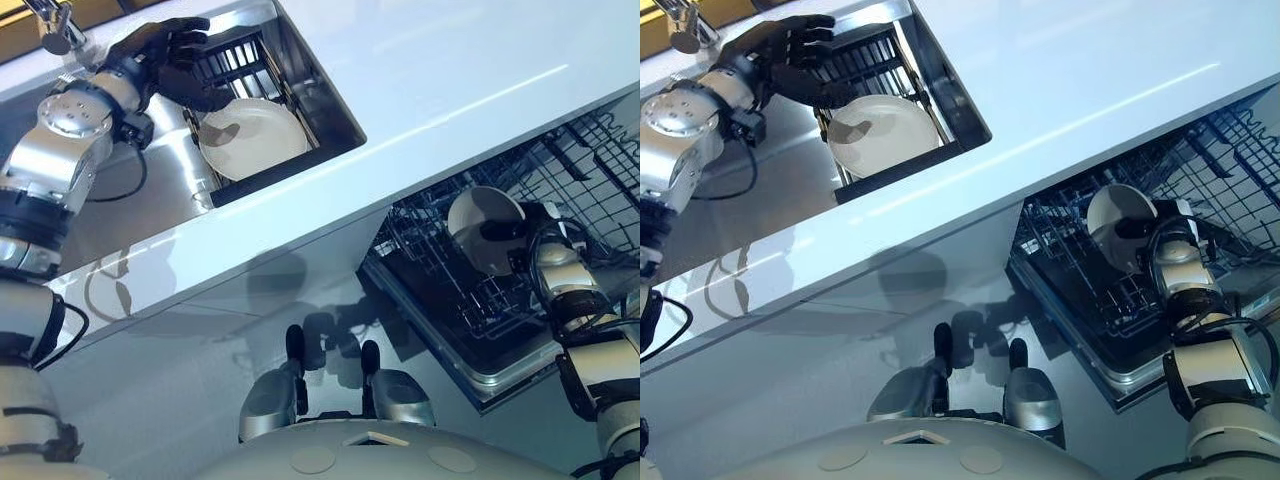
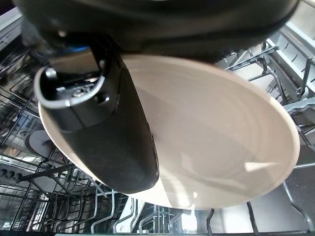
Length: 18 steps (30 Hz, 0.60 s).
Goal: Pick up plates and place into dishwasher.
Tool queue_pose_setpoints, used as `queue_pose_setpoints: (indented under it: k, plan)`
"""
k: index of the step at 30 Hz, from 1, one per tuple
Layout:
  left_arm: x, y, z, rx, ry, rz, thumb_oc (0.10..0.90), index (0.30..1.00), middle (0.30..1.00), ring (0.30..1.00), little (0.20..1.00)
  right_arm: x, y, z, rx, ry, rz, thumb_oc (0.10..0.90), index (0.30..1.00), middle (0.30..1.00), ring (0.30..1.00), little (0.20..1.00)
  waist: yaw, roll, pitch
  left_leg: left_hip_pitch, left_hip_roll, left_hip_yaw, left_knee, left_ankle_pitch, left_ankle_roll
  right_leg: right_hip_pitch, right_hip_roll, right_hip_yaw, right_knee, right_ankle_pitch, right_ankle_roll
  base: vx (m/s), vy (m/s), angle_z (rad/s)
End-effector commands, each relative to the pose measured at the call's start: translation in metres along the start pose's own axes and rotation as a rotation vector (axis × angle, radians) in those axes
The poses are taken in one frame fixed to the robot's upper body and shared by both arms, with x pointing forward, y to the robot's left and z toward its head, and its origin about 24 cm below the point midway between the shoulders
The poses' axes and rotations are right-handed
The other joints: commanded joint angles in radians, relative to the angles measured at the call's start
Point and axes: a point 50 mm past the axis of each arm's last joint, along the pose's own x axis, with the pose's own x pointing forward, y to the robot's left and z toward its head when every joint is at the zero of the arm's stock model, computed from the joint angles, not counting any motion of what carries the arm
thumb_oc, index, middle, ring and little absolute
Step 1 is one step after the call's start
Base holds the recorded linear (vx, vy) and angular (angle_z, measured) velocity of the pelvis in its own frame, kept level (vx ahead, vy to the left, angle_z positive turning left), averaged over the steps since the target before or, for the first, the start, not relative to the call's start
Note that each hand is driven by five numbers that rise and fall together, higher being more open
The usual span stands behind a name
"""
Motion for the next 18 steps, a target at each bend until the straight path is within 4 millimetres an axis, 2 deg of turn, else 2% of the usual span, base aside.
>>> queue_pose_setpoints:
  k: [1, 5, 10, 14, 18]
  plan:
    - [0.007, 0.018, 0.063, 0.050, -0.129, 0.029, 0.800, 0.900, 0.900, 0.900, 0.900, 0.003, -0.032, 0.012, -0.100, -0.019, -0.172, 0.800, 0.900, 0.900, 0.900, 0.900, -0.005, 0.046, -0.030, -0.012, -0.040, 0.018, 0.079, -0.149, 0.001, -0.119, 0.064, 0.018, 0.179, -0.088, -0.006, -0.09, 0.010, -0.02]
    - [0.012, 0.010, 0.056, 0.119, -0.029, -0.065, 0.800, 0.900, 0.900, 0.900, 0.900, 0.003, -0.026, 0.026, -0.080, -0.074, -0.162, 0.800, 0.900, 0.900, 0.900, 0.900, -0.015, 0.046, -0.010, -0.023, -0.046, 0.023, 0.080, -0.148, 0.004, -0.133, 0.061, 0.022, 0.177, -0.078, 0.000, -0.06, 0.011, 0.01]
    - [0.011, 0.001, 0.037, 0.170, 0.132, -0.188, 0.800, 0.900, 0.900, 0.900, 0.900, -0.001, -0.019, 0.035, -0.058, -0.140, -0.145, 0.800, 0.900, 0.900, 0.900, 0.900, -0.029, 0.048, 0.004, -0.021, -0.052, 0.036, 0.073, -0.148, 0.010, -0.136, 0.060, 0.026, 0.169, -0.066, 0.007, -0.02, 0.014, -0.05]
    - [0.006, 0.002, 0.024, 0.262, 0.269, -0.246, 0.800, 0.900, 0.900, 0.900, 0.900, -0.005, -0.018, 0.043, -0.017, -0.198, -0.141, 0.800, 0.900, 0.900, 0.900, 0.900, -0.036, 0.052, 0.011, -0.019, -0.057, 0.043, 0.071, -0.149, 0.012, -0.135, 0.058, 0.028, 0.161, -0.058, 0.012, -0.01, 0.012, -0.02]
    - [-0.002, 0.013, 0.016, 0.334, 0.360, -0.268, 0.800, 0.900, 0.900, 0.900, 0.900, -0.009, -0.019, 0.051, 0.023, -0.248, -0.130, 0.800, 0.900, 0.900, 0.900, 0.900, -0.038, 0.055, 0.009, -0.015, -0.061, 0.047, 0.073, -0.152, 0.013, -0.129, 0.056, 0.025, 0.154, -0.055, 0.016, -0.01, 0.015, -0.09]
